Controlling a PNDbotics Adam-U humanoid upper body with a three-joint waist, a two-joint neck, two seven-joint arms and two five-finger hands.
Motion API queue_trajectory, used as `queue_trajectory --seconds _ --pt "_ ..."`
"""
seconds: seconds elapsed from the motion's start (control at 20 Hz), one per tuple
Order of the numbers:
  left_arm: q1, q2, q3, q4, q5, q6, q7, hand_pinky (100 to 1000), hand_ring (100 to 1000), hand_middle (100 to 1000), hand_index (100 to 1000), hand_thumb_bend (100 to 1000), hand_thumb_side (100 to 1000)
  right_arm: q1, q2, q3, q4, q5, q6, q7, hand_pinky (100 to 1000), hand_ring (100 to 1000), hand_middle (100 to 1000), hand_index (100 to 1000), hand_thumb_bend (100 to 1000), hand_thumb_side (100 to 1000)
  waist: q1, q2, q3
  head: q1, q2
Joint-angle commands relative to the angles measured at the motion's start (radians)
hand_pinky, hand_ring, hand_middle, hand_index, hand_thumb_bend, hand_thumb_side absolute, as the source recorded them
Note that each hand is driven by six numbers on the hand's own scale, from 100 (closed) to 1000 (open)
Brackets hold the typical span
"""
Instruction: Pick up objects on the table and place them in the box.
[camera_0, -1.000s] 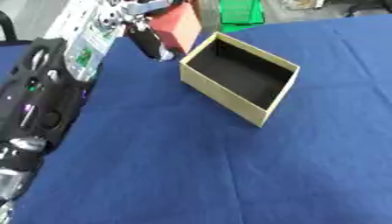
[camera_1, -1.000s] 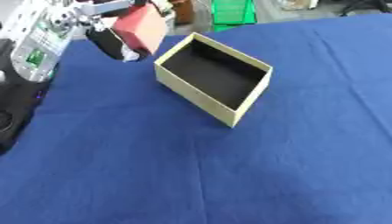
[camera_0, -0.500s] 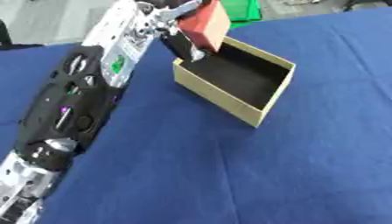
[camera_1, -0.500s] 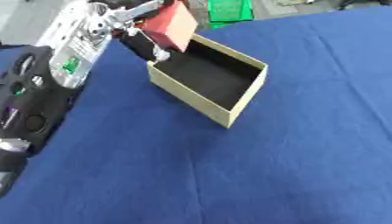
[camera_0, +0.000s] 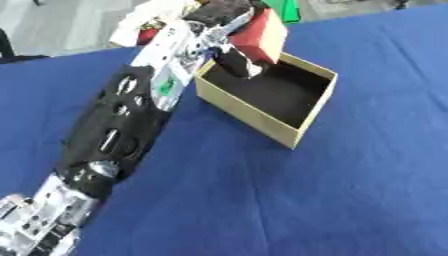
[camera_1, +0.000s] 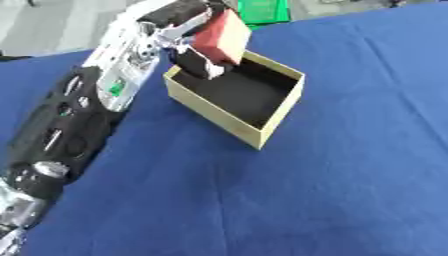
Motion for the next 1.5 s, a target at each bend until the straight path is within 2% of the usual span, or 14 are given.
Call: queue_trajectory --seconds 0.05,0.25,0.35,0.5,0.7,1.05,1.25,1.5 --pt "-0.015 0.002 0.019 0.029 -0.029 -0.005 0.022 774 859 854 932 344 404 -0.020 -0.013 -0.004 -0.014 -0.008 -0.003 0.006 845 817 824 852 100 987 -0.007 -0.016 -0.005 0.006 -0.010" --pt "-0.010 0.001 0.031 0.070 -0.077 -0.019 0.036 803 881 877 953 644 547 -0.018 -0.012 -0.005 -0.014 -0.007 -0.001 0.007 845 818 824 851 100 987 -0.004 -0.011 -0.008 0.004 -0.011" --pt "-0.008 0.000 0.034 0.082 -0.101 -0.031 0.042 813 889 885 961 759 607 -0.017 -0.012 -0.005 -0.014 -0.007 0.000 0.007 845 818 824 851 100 987 -0.003 -0.009 -0.008 0.003 -0.011" --pt "-0.009 0.000 0.038 0.089 -0.130 -0.045 0.051 831 905 894 969 822 619 -0.016 -0.011 -0.005 -0.014 -0.007 0.001 0.007 845 818 824 851 100 987 -0.003 -0.007 -0.008 0.003 -0.010" --pt "-0.008 0.000 0.042 0.091 -0.162 -0.054 0.076 821 898 883 960 804 601 -0.014 -0.010 -0.006 -0.014 -0.008 0.002 0.007 845 818 824 851 100 987 -0.002 -0.006 -0.009 0.004 -0.010" --pt "-0.007 0.004 0.049 0.059 -0.136 -0.056 0.121 800 882 867 940 669 598 -0.006 -0.013 -0.008 -0.014 -0.008 0.004 0.005 845 818 824 851 100 986 -0.005 -0.012 -0.001 -0.001 -0.001" --pt "-0.008 0.027 0.048 -0.014 -0.067 -0.041 0.137 785 872 860 936 584 593 0.013 -0.022 -0.014 -0.014 -0.005 0.009 0.002 845 819 824 851 100 984 -0.009 -0.026 0.019 -0.007 0.017" --pt "0.010 0.092 0.036 -0.148 0.023 -0.010 0.121 777 866 857 924 493 547 0.035 -0.031 -0.019 -0.014 -0.002 0.015 -0.002 845 819 825 851 100 982 -0.016 -0.050 0.060 -0.030 0.039"
